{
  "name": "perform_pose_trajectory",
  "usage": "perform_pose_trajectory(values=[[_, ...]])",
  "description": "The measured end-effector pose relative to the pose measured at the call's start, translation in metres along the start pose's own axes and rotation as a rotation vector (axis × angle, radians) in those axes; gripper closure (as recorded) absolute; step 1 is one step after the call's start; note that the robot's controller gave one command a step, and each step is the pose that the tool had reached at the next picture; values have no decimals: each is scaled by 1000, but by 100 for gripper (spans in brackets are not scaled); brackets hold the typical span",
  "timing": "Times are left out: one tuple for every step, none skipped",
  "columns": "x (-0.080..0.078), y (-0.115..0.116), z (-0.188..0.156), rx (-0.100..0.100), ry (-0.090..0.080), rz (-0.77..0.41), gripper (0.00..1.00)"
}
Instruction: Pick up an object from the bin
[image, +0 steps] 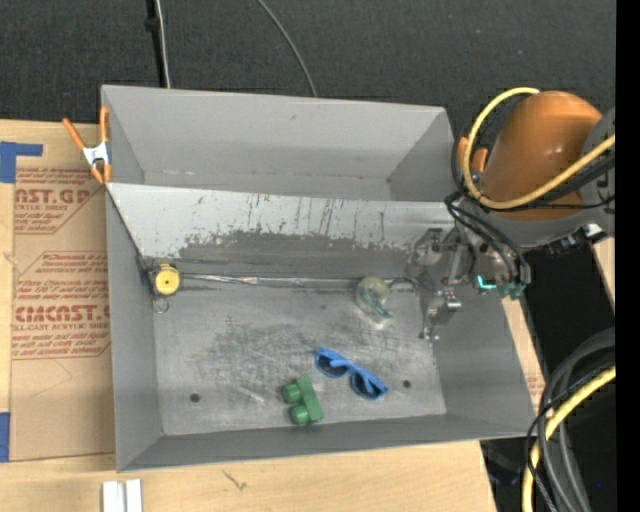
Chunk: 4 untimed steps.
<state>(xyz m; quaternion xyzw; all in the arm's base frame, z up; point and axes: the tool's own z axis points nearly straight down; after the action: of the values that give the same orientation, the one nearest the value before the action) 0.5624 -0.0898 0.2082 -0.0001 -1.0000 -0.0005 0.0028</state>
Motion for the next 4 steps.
perform_pose_trajectory(values=[[45, 49, 138, 1, -17, 70, 0], [67, 69, 109, -1, -5, 225, 0], [74, 86, 110, -1, -4, 355, 0], [78, 77, 137, -3, -15, 503, 0]])
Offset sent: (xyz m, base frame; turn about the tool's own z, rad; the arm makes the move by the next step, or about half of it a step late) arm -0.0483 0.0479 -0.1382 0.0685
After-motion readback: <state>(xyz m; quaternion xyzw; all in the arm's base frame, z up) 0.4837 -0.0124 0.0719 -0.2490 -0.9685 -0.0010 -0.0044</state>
